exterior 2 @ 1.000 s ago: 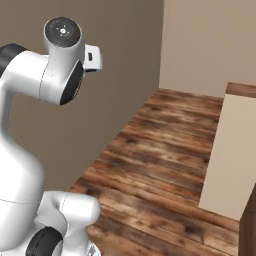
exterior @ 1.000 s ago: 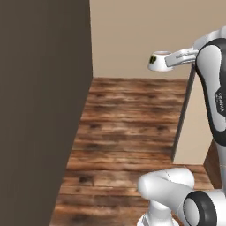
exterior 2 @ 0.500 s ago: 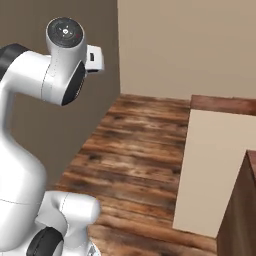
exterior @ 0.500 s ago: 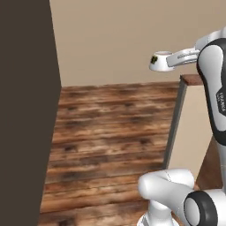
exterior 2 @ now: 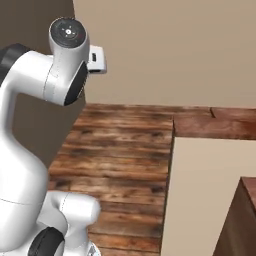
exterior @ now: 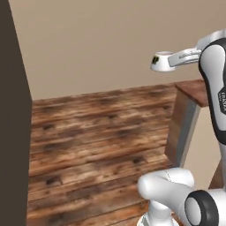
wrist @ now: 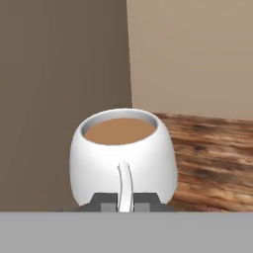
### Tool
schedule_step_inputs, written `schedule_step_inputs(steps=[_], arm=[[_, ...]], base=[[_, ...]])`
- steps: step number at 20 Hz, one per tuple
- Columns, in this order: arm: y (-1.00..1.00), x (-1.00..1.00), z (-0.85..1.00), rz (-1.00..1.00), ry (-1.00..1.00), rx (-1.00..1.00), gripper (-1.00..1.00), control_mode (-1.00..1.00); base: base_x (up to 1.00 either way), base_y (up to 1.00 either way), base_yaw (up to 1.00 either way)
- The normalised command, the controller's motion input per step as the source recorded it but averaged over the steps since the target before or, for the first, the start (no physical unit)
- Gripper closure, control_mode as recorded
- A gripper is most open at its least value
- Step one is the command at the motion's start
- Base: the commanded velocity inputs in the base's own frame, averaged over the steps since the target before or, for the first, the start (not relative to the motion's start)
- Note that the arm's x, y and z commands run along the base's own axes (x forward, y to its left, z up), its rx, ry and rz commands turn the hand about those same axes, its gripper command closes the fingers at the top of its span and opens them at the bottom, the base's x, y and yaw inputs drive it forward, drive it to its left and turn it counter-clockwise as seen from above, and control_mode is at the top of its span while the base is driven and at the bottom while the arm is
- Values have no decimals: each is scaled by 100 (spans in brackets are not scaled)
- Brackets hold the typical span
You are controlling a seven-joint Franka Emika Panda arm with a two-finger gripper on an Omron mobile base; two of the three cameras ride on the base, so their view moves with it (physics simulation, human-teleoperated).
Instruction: Pick the cup of tea, navigate to the dining table, and place it on the saucer.
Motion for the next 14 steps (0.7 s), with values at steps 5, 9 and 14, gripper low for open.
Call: schedule_step_inputs(steps=[5,9,14], arm=[[0,0,0,0,0,0,100,100],[0,0,0,0,0,0,100,100],[0,0,0,0,0,0,100,100]], base=[[100,75,-30],[100,80,-34],[100,84,-46]])
